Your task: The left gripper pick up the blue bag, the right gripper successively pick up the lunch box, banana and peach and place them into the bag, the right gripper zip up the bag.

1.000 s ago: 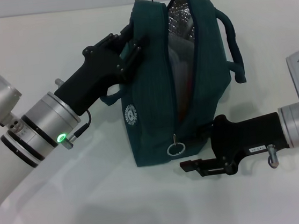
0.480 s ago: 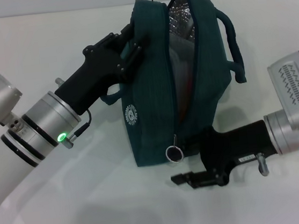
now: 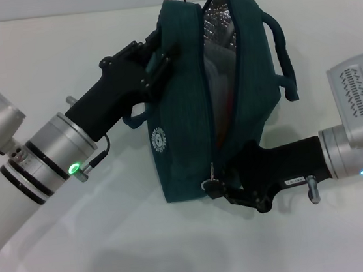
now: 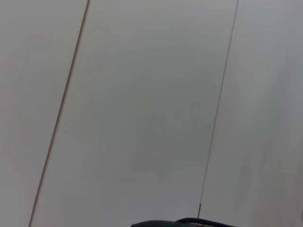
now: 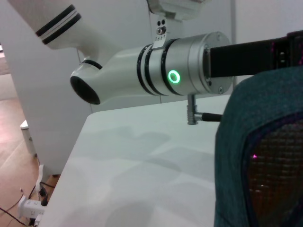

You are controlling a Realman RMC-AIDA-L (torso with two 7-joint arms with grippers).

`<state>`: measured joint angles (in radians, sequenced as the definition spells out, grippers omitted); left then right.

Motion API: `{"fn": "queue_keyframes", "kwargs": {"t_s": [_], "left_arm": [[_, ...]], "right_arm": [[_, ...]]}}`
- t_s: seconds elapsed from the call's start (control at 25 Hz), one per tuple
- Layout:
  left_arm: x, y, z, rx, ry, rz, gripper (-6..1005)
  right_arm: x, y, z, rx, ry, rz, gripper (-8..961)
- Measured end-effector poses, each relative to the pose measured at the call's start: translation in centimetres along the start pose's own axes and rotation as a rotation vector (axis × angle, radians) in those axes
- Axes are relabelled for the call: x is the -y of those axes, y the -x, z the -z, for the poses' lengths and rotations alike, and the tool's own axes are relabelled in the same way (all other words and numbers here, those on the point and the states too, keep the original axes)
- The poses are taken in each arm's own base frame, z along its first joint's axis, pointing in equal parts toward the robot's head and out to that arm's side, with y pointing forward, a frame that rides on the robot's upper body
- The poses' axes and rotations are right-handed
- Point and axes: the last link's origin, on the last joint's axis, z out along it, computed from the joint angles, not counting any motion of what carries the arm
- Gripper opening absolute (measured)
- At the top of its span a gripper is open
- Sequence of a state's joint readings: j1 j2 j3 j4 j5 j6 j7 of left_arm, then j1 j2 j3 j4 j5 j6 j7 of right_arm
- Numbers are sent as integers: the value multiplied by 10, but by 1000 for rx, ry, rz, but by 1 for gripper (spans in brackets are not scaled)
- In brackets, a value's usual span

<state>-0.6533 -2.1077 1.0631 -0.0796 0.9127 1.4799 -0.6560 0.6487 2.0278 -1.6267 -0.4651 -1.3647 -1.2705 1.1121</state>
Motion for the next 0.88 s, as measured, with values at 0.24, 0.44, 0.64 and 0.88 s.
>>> {"fn": "queue_keyframes", "kwargs": {"t_s": [0.24, 0.44, 0.64, 0.88], "left_arm": [[-4, -5, 3, -41, 23, 0, 434], [-5, -6, 5, -51, 30, 11, 441], [-2, -5, 21, -73, -8, 102, 449], [3, -6, 59, -125, -74, 84, 688]], "right_arm": [[-1, 0, 1, 7, 7, 27, 27], [0, 3, 3, 18, 2, 32, 17], [1, 5, 10, 55, -19, 27, 17], [-2, 6, 26, 112, -60, 40, 17]]}}
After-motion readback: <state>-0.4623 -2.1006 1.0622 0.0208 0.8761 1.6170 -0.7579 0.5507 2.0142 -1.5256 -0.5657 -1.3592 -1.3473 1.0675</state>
